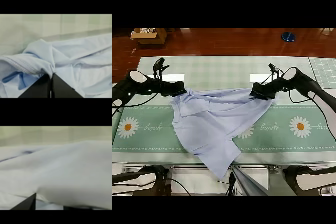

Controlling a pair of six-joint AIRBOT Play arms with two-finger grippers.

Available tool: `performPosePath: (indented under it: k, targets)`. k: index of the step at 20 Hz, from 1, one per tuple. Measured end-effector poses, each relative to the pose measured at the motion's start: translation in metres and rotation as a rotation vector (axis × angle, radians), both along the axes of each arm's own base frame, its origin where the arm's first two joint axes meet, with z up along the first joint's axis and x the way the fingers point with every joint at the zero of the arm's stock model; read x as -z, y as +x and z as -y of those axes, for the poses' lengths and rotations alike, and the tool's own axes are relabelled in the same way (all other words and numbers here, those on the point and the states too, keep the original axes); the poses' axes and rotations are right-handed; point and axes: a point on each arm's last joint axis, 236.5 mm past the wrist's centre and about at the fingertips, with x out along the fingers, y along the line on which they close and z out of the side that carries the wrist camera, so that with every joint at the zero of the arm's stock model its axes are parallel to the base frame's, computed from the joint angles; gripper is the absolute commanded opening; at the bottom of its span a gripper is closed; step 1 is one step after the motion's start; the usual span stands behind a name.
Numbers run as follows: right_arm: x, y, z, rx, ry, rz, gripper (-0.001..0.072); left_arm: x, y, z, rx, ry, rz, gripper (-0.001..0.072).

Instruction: Fold the shirts.

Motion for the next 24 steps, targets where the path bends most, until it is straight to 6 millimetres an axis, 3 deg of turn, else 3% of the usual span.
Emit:
performPosePath:
  k: [1,2,6,8,10,13,15,17,19,21,22,24]
  targets:
    - [0.003,0.002,0.001,0.016,0.0,-0.002,0.0086,0.0,0.0,0.0,0.0,0.0,0.0,0.002]
    - [0.004,0.004,0.001,0.028,0.001,-0.004,0.0021,0.0,0.0,0.0,0.0,0.0,0.0,0.002]
    - [-0.008,0.013,-0.001,0.056,0.018,0.037,0.0021,-0.004,0.001,0.0,0.0,0.0,0.009,0.0019]
    - [-0.031,0.022,-0.003,0.058,0.033,0.095,0.002,-0.02,0.009,0.0,0.001,0.001,0.051,0.0019]
    - [-0.069,0.034,-0.005,0.048,0.047,0.19,0.002,-0.053,0.022,0.0,0.002,0.002,0.133,0.0018]
    - [-0.155,0.051,-0.008,0.014,0.063,0.4,0.002,-0.15,0.047,0.0,0.002,0.003,0.358,0.0019]
    - [-0.225,0.056,-0.007,-0.021,0.053,0.569,0.002,-0.24,0.051,0.0,0.003,0.004,0.554,0.0018]
    - [-0.308,0.051,0.0,-0.044,0.018,0.768,0.002,-0.341,0.036,-0.001,0.002,0.012,0.777,0.0018]
    - [-0.39,0.034,0.012,-0.046,-0.034,0.96,0.0019,-0.438,-0.001,-0.002,0.0,0.028,0.995,0.0018]
    - [-0.463,0.006,0.025,-0.034,-0.088,1.13,0.002,-0.52,-0.057,-0.003,0.002,0.041,1.192,0.0018]
    - [-0.501,-0.015,0.033,-0.018,-0.109,1.217,0.0019,-0.554,-0.091,-0.002,0.005,0.043,1.277,0.0017]
    - [-0.563,-0.063,0.045,0.013,-0.135,1.355,0.0019,-0.596,-0.156,0.002,0.016,0.033,1.386,0.0017]
